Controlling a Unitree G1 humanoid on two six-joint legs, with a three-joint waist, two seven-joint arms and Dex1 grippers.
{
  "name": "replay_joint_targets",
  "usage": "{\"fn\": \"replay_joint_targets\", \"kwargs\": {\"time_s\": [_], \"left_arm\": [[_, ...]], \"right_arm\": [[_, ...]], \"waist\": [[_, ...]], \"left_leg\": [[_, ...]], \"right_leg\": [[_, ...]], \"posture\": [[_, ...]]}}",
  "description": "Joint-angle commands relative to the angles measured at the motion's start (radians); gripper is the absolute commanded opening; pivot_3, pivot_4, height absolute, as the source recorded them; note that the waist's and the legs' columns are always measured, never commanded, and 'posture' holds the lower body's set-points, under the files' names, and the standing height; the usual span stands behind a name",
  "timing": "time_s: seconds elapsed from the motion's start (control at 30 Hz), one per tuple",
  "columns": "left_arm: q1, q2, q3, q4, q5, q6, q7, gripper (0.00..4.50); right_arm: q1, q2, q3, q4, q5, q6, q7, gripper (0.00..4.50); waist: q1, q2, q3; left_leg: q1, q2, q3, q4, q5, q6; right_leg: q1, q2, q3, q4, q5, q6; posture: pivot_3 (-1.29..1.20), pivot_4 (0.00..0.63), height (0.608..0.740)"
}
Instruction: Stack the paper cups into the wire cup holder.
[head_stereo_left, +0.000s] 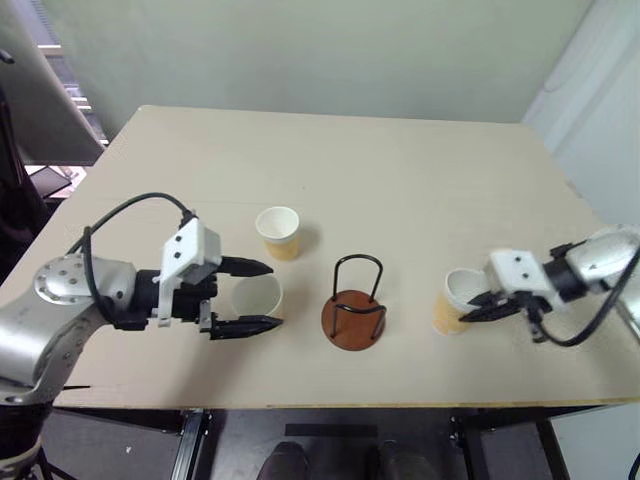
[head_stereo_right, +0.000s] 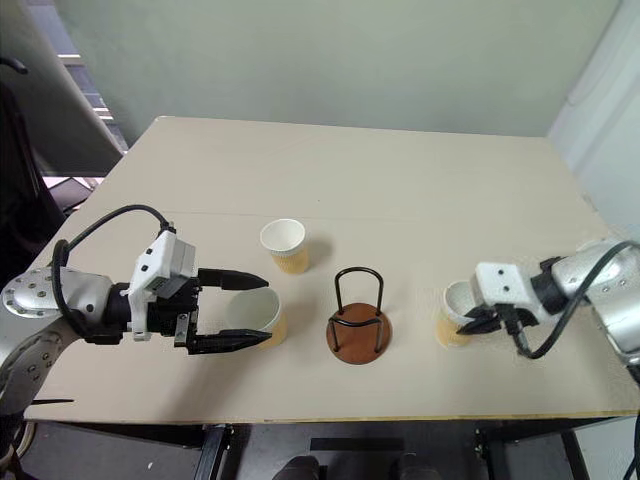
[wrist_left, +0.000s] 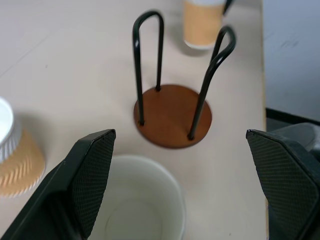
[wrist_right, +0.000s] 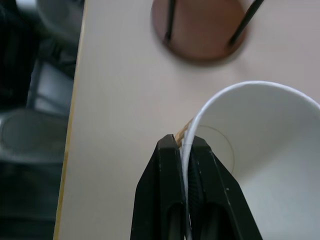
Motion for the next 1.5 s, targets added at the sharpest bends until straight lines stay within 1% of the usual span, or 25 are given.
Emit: {"fn": "replay_joint_targets", "kwargs": {"time_s": [0.03, 0.13, 0.2, 0.3, 0.5, 0.73, 0.83, 0.93, 1.17, 1.5], "left_arm": [[-0.005, 0.027, 0.055, -0.023, -0.032, -0.004, -0.029, 4.50], [-0.014, 0.039, 0.066, -0.005, -0.027, -0.011, -0.037, 4.50], [-0.016, 0.042, 0.070, 0.001, -0.026, -0.013, -0.035, 4.50], [-0.015, 0.037, 0.072, -0.007, -0.027, -0.007, -0.026, 4.50], [0.014, 0.037, 0.098, -0.029, -0.038, 0.005, -0.008, 4.50], [0.041, 0.052, 0.154, -0.039, -0.059, 0.017, -0.012, 4.50], [0.033, 0.057, 0.196, -0.035, -0.098, 0.034, -0.022, 4.50], [0.036, 0.061, 0.210, -0.037, -0.119, 0.044, -0.029, 4.50], [0.060, 0.090, 0.266, 0.002, -0.110, 0.043, -0.053, 4.50], [0.065, 0.080, 0.257, -0.003, -0.112, 0.034, -0.051, 4.50]], "right_arm": [[-0.148, 0.004, -0.062, 0.006, 0.079, 0.024, 0.037, 0.07], [-0.294, 0.056, -0.043, 0.039, 0.098, 0.020, 0.048, 0.07], [-0.386, 0.117, -0.026, 0.053, 0.123, 0.042, 0.044, 0.07], [-0.436, 0.194, 0.009, 0.027, 0.145, 0.068, 0.046, 0.07], [-0.417, 0.273, 0.066, -0.056, 0.162, 0.101, 0.039, 0.07], [-0.387, 0.305, 0.114, -0.080, 0.140, 0.091, 0.038, 0.07], [-0.371, 0.325, 0.149, -0.071, 0.110, 0.069, 0.031, 0.07], [-0.364, 0.343, 0.168, -0.066, 0.089, 0.057, 0.026, 0.07], [-0.352, 0.358, 0.192, -0.058, 0.066, 0.035, 0.038, 0.07], [-0.343, 0.366, 0.223, -0.019, -0.003, -0.026, 0.031, 0.07]], "waist": [[-0.002, 0.000, 0.000], [-0.002, 0.000, 0.000], [-0.003, 0.000, 0.000], [-0.004, 0.000, 0.000], [0.002, 0.000, 0.000], [0.001, 0.000, 0.000], [0.000, 0.000, 0.000], [-0.001, 0.000, 0.000], [-0.002, 0.000, 0.000], [-0.002, 0.000, 0.000]], "left_leg": [[0.000, 0.000, 0.000, 0.000, 0.000, 0.000], [0.001, 0.001, 0.000, 0.000, 0.000, 0.000], [0.001, 0.001, 0.000, 0.000, 0.000, 0.000], [0.000, 0.001, 0.000, 0.000, 0.000, 0.000], [-0.002, 0.001, -0.002, 0.001, 0.000, -0.001], [-0.001, 0.001, -0.002, 0.001, 0.000, -0.001], [-0.001, 0.001, -0.002, 0.001, 0.000, -0.001], [-0.001, 0.001, -0.001, 0.001, 0.000, -0.001], [-0.001, 0.001, -0.001, 0.002, 0.000, -0.001], [-0.001, 0.001, -0.002, 0.002, 0.000, -0.001]], "right_leg": [[0.000, 0.001, 0.000, 0.000, 0.000, 0.000], [0.000, 0.002, 0.000, 0.001, 0.000, 0.000], [-0.001, 0.002, 0.001, 0.001, 0.000, 0.000], [-0.002, 0.002, 0.001, 0.002, 0.000, -0.001], [-0.002, 0.002, 0.000, 0.001, -0.001, -0.001], [-0.002, 0.002, 0.000, 0.002, -0.001, -0.001], [-0.002, 0.002, 0.000, 0.003, -0.001, -0.001], [-0.002, 0.002, 0.000, 0.003, -0.001, -0.001], [-0.002, 0.002, 0.001, 0.003, -0.001, -0.001], [-0.002, 0.002, 0.001, 0.003, -0.001, -0.002]], "posture": [[0.00, 0.150, 0.740], [0.00, 0.150, 0.740], [0.00, 0.150, 0.740], [0.00, 0.150, 0.740], [0.00, 0.150, 0.740], [0.00, 0.150, 0.740], [0.00, 0.150, 0.740], [0.00, 0.150, 0.740], [0.00, 0.150, 0.740], [0.00, 0.150, 0.740]]}}
